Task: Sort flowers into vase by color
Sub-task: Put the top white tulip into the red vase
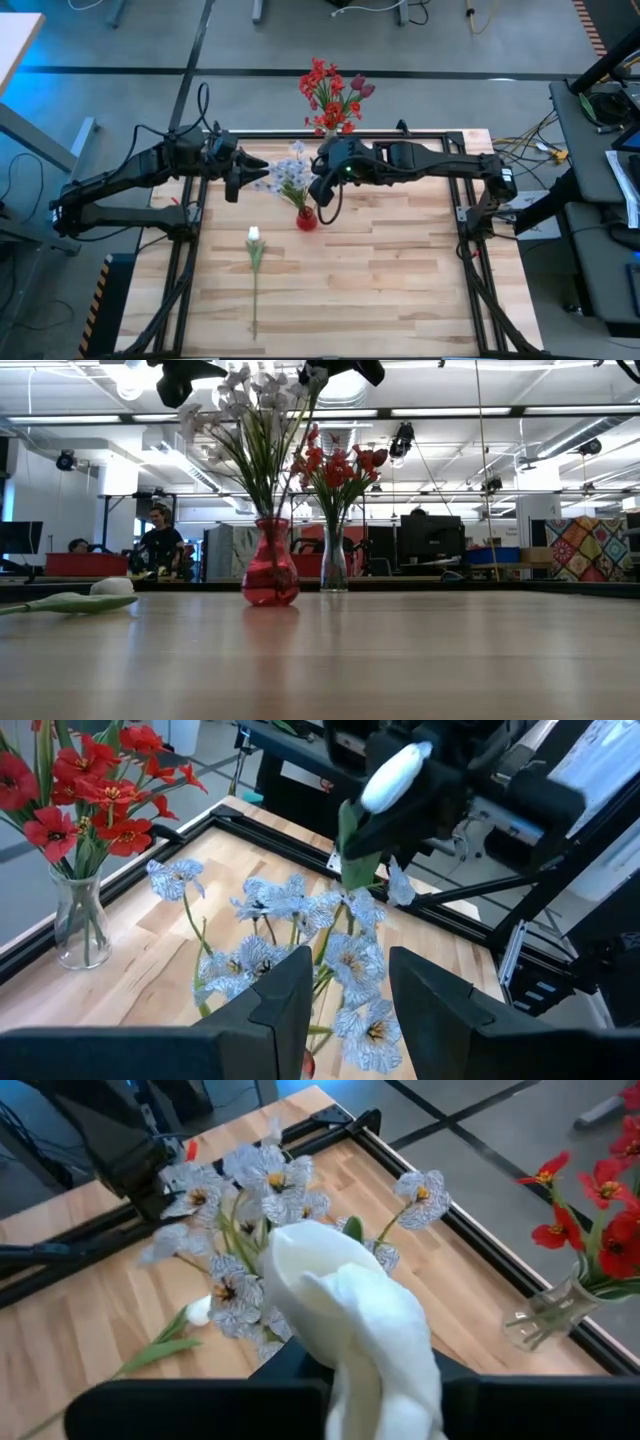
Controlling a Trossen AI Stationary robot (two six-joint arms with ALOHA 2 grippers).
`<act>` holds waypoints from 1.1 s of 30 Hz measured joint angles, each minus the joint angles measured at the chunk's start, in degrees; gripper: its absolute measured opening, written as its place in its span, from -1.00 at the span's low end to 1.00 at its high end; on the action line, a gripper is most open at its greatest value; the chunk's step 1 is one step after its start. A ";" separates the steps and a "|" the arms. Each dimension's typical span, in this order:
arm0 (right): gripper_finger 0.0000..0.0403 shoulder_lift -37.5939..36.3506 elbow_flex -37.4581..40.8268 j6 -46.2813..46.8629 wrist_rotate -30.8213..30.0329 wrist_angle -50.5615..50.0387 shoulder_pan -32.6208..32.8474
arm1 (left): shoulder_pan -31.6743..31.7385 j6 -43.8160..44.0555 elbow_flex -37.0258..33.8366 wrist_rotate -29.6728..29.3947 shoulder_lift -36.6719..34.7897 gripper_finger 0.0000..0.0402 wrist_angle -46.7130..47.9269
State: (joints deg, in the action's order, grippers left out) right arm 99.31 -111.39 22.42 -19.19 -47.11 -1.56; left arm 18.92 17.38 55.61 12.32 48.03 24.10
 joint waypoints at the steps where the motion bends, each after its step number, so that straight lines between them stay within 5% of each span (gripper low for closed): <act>1: -0.93 0.22 0.00 -0.42 0.05 -0.02 -0.02 | 0.00 -0.13 0.00 -0.03 0.00 -0.40 0.00; 24: -0.94 0.13 -2.58 -5.45 3.18 4.24 -0.11 | -0.02 -0.16 0.00 -0.91 -0.24 -0.40 0.19; 33: -0.94 0.15 -1.71 -5.49 3.20 4.59 -0.11 | -0.41 0.46 0.00 -1.98 -6.60 -0.43 2.61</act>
State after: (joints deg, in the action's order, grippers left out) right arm 99.46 -113.10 16.93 -15.99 -42.52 -1.67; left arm 18.51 17.83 55.61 10.33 41.43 26.71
